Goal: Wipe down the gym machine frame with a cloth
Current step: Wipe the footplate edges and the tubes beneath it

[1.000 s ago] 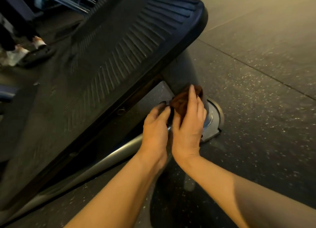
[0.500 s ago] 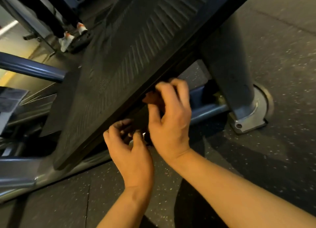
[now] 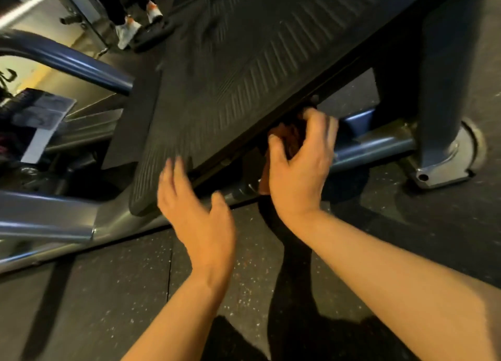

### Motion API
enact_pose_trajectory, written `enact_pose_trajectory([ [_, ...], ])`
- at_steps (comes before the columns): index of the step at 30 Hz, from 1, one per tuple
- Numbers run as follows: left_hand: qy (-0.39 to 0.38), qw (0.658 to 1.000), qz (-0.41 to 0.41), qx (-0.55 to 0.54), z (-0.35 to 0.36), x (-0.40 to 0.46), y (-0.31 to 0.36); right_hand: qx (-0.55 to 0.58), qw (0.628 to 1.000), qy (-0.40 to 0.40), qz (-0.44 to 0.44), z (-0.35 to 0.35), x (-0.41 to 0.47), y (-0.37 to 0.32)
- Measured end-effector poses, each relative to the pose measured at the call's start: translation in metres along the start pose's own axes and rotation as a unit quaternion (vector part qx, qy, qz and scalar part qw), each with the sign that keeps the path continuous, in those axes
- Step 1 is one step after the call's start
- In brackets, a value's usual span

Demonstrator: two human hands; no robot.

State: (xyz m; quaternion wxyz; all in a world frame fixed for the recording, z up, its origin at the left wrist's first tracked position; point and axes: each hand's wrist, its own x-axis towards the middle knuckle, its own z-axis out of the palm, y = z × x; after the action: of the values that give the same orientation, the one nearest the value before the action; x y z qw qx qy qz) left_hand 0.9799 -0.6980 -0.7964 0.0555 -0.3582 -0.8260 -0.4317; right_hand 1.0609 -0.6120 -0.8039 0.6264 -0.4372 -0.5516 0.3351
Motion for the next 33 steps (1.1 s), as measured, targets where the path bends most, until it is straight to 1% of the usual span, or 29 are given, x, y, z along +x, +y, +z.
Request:
enact_pose_trajectory([
  [1,-0.036,0.999,0.019,0.017,-0.004,0.001,-0.006,-0.010,1.000,-0.014,0.001,0.007,-0.007,-0.002],
  [2,-0.059,0.997,0.035,0.019,-0.005,0.002,-0.010,-0.023,0.999,-0.049,0.001,0.014,-0.015,-0.004],
  [4,-0.077,0.995,0.059,0.015,-0.006,0.003,-0.017,-0.052,0.990,-0.130,-0.005,0.026,-0.034,-0.004],
  [5,-0.078,0.995,0.069,0.014,-0.006,0.003,-0.019,-0.057,0.987,-0.148,-0.001,0.028,-0.036,-0.004],
  [6,-0.079,0.994,0.078,0.011,-0.007,0.004,-0.022,-0.058,0.987,-0.148,0.005,0.029,-0.036,-0.005],
  [8,-0.089,0.991,0.096,0.011,-0.009,0.005,-0.030,-0.047,0.992,-0.113,0.007,0.025,-0.025,-0.009],
  [11,-0.096,0.988,0.116,0.031,-0.012,0.005,-0.038,-0.032,0.999,-0.012,0.018,0.019,-0.011,-0.017],
  [12,-0.098,0.988,0.118,0.029,-0.013,0.006,-0.039,-0.032,0.999,0.006,0.025,0.022,-0.012,-0.018],
  [14,-0.109,0.987,0.118,0.004,-0.015,0.005,-0.040,-0.044,0.998,0.002,0.036,0.032,-0.019,-0.020],
  [16,-0.104,0.988,0.108,-0.034,-0.018,-0.005,-0.044,-0.051,0.997,-0.041,0.031,0.043,-0.032,-0.018],
  [17,-0.085,0.990,0.093,-0.055,-0.017,-0.012,-0.048,-0.045,0.996,-0.068,0.029,0.044,-0.037,-0.017],
  [19,-0.018,0.995,0.032,-0.092,-0.018,-0.027,-0.060,-0.016,0.992,-0.118,0.040,0.043,-0.050,-0.015],
  [20,-0.004,0.993,-0.018,-0.117,-0.017,-0.031,-0.064,-0.008,0.989,-0.137,0.053,0.040,-0.057,-0.012],
  [21,-0.027,0.982,-0.083,-0.169,-0.016,-0.032,-0.066,-0.006,0.985,-0.158,0.071,0.038,-0.065,-0.010],
  [22,-0.082,0.953,-0.145,-0.253,-0.014,-0.030,-0.065,-0.008,0.978,-0.189,0.093,0.035,-0.072,-0.007],
  [23,-0.140,0.907,-0.197,-0.345,-0.012,-0.029,-0.063,-0.002,0.967,-0.227,0.114,0.034,-0.080,-0.005],
  [24,-0.175,0.866,-0.231,-0.408,-0.010,-0.027,-0.062,0.014,0.956,-0.262,0.132,0.034,-0.086,-0.005],
  [25,-0.180,0.847,-0.247,-0.435,-0.006,-0.024,-0.060,0.036,0.945,-0.286,0.152,0.034,-0.090,-0.005],
  [27,-0.124,0.843,-0.281,-0.441,0.001,-0.019,-0.060,0.040,0.938,-0.302,0.166,0.033,-0.088,-0.007],
  [29,-0.043,0.826,-0.341,-0.446,0.007,-0.010,-0.063,0.003,0.947,-0.288,0.140,0.031,-0.075,-0.010],
  [31,0.041,0.786,-0.412,-0.459,0.011,0.005,-0.068,0.019,0.955,-0.257,0.150,0.027,-0.060,-0.011],
  [33,0.095,0.751,-0.457,-0.466,0.012,0.022,-0.071,0.029,0.961,-0.232,0.148,0.024,-0.049,-0.009],
])
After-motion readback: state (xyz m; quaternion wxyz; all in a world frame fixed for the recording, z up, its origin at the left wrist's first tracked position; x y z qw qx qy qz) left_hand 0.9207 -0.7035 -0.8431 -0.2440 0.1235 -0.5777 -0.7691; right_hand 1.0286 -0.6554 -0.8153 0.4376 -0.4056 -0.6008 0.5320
